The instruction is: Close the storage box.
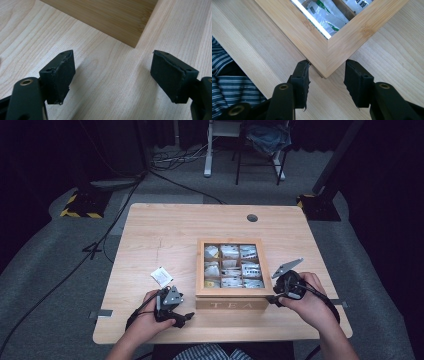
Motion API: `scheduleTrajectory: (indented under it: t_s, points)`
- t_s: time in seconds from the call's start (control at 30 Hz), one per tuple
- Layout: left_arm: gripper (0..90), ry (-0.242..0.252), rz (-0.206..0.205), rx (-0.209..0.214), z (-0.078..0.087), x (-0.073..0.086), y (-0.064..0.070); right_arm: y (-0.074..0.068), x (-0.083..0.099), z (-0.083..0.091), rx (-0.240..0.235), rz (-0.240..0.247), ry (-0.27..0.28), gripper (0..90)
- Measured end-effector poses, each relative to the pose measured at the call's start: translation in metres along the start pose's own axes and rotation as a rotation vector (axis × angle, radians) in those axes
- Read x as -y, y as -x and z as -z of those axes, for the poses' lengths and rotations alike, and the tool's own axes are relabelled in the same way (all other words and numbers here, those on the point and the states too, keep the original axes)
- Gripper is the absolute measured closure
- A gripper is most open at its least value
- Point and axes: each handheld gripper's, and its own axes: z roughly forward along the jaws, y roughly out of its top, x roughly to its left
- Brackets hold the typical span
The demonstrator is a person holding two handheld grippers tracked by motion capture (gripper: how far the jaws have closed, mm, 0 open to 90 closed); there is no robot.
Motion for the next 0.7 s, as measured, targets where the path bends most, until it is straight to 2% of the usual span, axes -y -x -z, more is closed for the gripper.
scheduleTrajectory:
  t_s: [0.1, 0.2, 0.33, 0.4, 0.7]
  points:
    - [20.6, 0.000, 0.000, 0.000, 0.000, 0.000, 0.000, -0.001, 0.000, -0.004, -0.003, 0.007, -0.016, 50.8]
    - [20.5, -0.001, -0.002, 0.000, 0.000, 0.000, 0.000, -0.001, 0.001, -0.002, 0.002, -0.006, 0.040, 47.5]
    - [20.5, -0.001, -0.002, 0.000, 0.000, 0.000, 0.000, -0.002, 0.001, 0.002, 0.000, -0.007, 0.074, 40.2]
    - [20.5, -0.001, -0.003, 0.000, 0.000, 0.000, 0.000, 0.000, 0.001, 0.004, -0.002, -0.016, 0.099, 39.5]
    - [23.9, -0.003, 0.005, -0.012, 0.003, 0.001, 0.001, 0.013, 0.002, 0.017, 0.025, -0.073, 0.293, 37.1]
